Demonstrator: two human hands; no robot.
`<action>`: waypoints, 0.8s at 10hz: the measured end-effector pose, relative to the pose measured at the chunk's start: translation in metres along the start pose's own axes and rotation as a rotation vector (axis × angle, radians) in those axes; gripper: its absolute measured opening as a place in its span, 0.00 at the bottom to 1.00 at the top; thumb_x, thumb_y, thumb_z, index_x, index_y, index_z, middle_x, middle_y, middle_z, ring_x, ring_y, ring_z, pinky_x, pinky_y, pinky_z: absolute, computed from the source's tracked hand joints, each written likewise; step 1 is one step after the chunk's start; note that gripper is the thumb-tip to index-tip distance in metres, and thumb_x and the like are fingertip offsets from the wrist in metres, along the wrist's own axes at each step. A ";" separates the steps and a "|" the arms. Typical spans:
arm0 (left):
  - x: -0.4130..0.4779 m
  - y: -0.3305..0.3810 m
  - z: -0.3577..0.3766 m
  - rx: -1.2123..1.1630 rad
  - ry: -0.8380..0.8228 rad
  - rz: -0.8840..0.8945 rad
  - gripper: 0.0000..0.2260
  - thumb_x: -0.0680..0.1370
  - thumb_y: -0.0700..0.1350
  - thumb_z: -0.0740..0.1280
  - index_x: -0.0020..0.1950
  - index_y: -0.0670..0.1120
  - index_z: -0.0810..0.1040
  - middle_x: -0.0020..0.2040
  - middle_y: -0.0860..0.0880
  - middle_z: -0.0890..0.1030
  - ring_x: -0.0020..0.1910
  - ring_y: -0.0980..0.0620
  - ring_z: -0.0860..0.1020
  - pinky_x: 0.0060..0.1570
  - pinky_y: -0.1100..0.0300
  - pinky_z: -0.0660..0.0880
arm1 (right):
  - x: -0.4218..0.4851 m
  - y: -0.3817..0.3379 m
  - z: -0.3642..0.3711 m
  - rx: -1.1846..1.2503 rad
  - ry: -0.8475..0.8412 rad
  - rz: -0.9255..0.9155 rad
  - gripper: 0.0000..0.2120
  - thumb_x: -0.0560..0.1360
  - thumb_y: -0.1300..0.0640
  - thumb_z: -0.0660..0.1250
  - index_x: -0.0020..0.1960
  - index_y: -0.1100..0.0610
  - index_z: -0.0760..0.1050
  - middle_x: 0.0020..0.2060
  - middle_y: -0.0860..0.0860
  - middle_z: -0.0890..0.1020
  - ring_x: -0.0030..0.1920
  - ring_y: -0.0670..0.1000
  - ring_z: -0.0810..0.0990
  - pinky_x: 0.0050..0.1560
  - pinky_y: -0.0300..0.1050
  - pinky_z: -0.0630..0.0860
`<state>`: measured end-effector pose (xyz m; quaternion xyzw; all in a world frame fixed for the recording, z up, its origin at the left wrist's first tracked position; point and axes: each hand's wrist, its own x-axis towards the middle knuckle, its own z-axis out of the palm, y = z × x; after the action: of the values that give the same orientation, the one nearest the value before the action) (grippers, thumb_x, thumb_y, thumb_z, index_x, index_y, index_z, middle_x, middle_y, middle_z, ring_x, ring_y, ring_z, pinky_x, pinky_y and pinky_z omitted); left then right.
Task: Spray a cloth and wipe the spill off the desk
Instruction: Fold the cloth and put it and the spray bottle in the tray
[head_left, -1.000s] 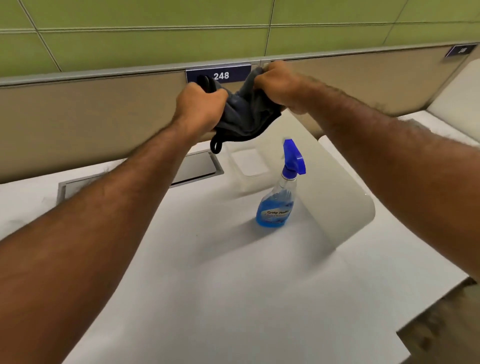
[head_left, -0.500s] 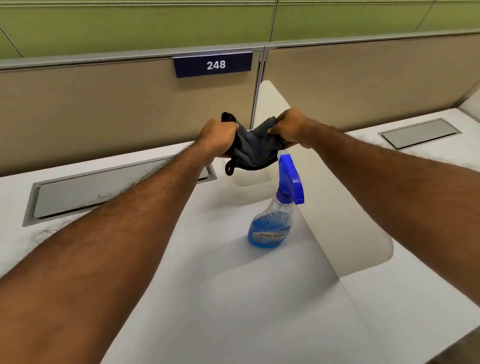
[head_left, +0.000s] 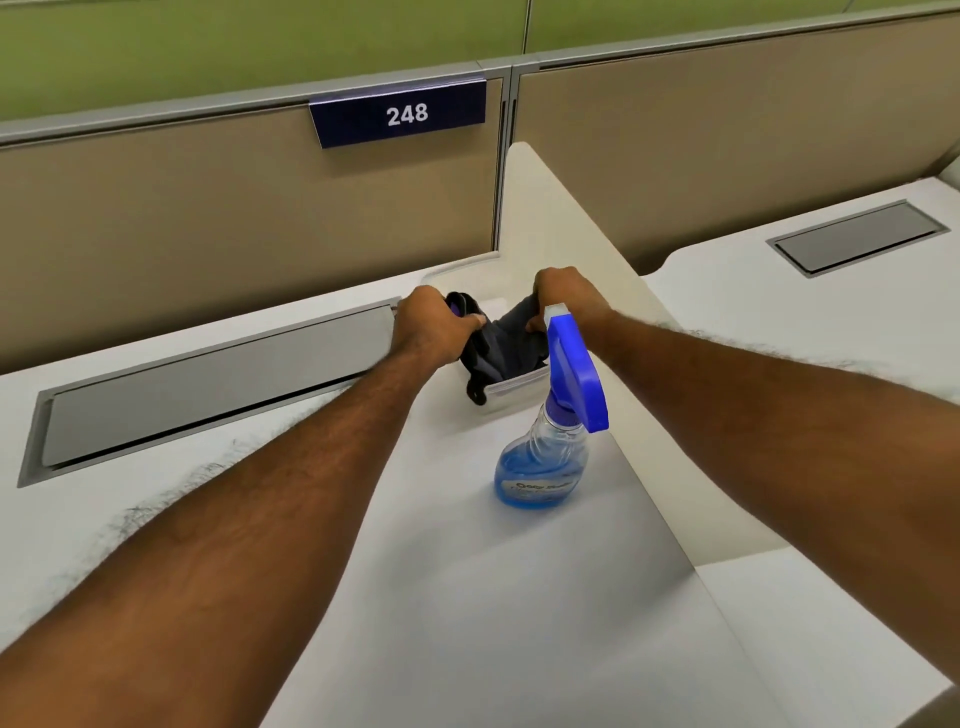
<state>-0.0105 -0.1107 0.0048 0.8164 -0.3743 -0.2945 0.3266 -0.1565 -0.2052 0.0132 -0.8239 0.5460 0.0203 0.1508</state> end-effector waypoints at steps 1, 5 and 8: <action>-0.004 -0.004 0.007 0.062 -0.012 0.042 0.22 0.68 0.54 0.77 0.53 0.40 0.79 0.49 0.41 0.82 0.47 0.41 0.82 0.46 0.48 0.82 | -0.001 0.004 0.009 -0.079 -0.011 -0.076 0.13 0.73 0.59 0.73 0.54 0.61 0.76 0.46 0.58 0.79 0.45 0.56 0.78 0.49 0.47 0.75; -0.013 -0.020 0.017 0.200 0.088 0.063 0.27 0.72 0.57 0.74 0.65 0.43 0.77 0.67 0.40 0.71 0.60 0.41 0.76 0.57 0.50 0.75 | 0.047 0.027 0.079 0.059 -0.188 -0.094 0.07 0.77 0.59 0.66 0.52 0.61 0.76 0.47 0.57 0.81 0.32 0.46 0.67 0.28 0.31 0.65; -0.008 -0.024 0.021 0.011 0.026 0.074 0.23 0.75 0.50 0.72 0.67 0.43 0.76 0.62 0.42 0.81 0.60 0.42 0.79 0.60 0.48 0.77 | 0.048 0.035 0.093 0.033 -0.134 -0.170 0.12 0.79 0.59 0.62 0.59 0.63 0.76 0.46 0.54 0.79 0.38 0.46 0.77 0.26 0.29 0.67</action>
<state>-0.0195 -0.0984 -0.0243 0.8074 -0.4018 -0.2695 0.3376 -0.1567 -0.2357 -0.0929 -0.8615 0.4630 0.0534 0.2016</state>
